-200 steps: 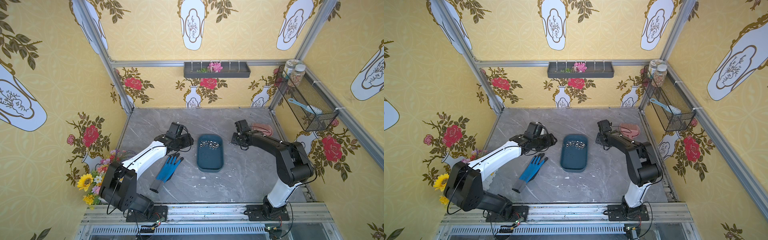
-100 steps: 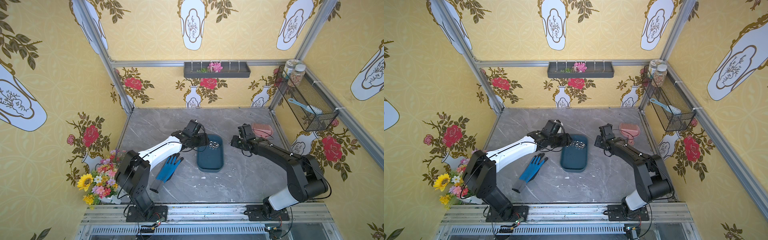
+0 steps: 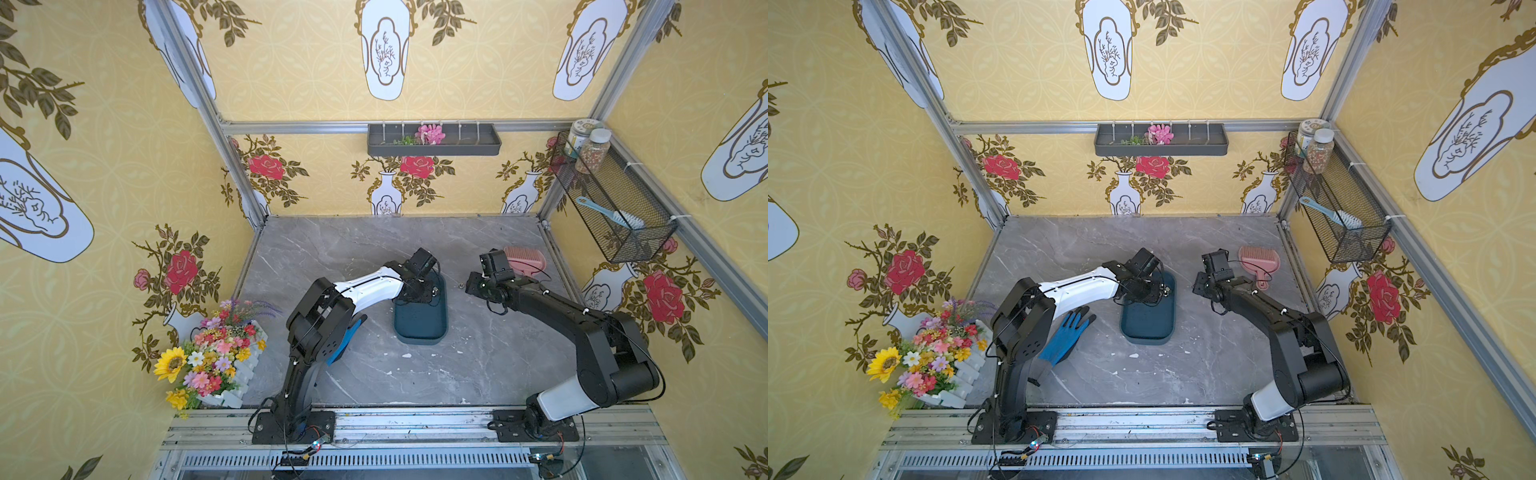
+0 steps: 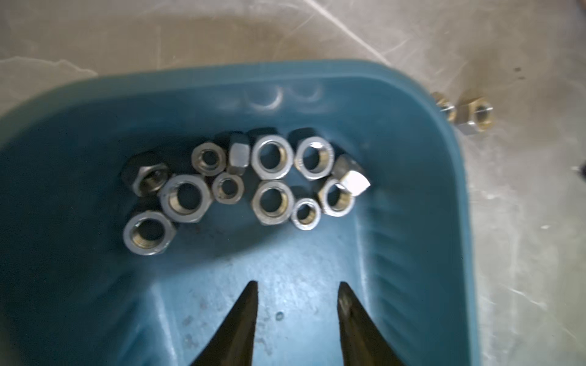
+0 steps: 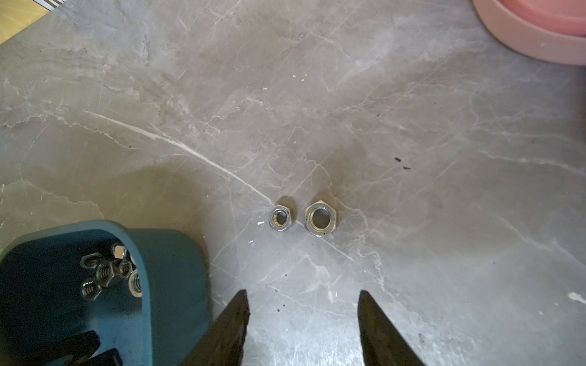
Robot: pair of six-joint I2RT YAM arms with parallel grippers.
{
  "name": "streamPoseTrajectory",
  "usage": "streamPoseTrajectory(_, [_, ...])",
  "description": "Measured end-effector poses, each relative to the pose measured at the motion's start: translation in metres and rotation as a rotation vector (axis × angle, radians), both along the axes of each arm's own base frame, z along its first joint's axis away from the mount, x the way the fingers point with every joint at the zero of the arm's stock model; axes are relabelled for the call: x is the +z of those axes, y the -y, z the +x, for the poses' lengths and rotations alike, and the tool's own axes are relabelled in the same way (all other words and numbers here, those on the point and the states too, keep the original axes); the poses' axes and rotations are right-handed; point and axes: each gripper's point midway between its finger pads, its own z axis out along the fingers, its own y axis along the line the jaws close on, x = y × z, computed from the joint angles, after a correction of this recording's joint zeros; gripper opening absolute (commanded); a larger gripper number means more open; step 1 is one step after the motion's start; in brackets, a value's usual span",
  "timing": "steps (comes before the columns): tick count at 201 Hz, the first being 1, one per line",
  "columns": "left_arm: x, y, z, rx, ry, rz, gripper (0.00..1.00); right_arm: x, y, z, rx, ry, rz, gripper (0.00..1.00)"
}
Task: Take out the wing nut from the storage box
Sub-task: Pick up the nut from the storage box.
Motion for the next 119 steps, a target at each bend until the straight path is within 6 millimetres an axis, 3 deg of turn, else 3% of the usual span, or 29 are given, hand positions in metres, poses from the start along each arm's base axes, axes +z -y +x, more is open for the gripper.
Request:
streamPoseTrajectory(26, [-0.008,0.0,-0.001,-0.007,-0.011,0.023,0.39,-0.001,0.001,-0.001,-0.002,-0.003,0.001,0.56])
streamPoseTrajectory(45, [-0.012,-0.001,-0.002,-0.01,-0.019,0.035,0.32,-0.001,0.002,0.001,-0.004,0.005,0.004,0.56])
streamPoseTrajectory(119, [-0.022,-0.009,0.01,0.017,0.005,0.122,0.32,0.002,0.004,0.002,-0.011,0.017,0.007,0.56])
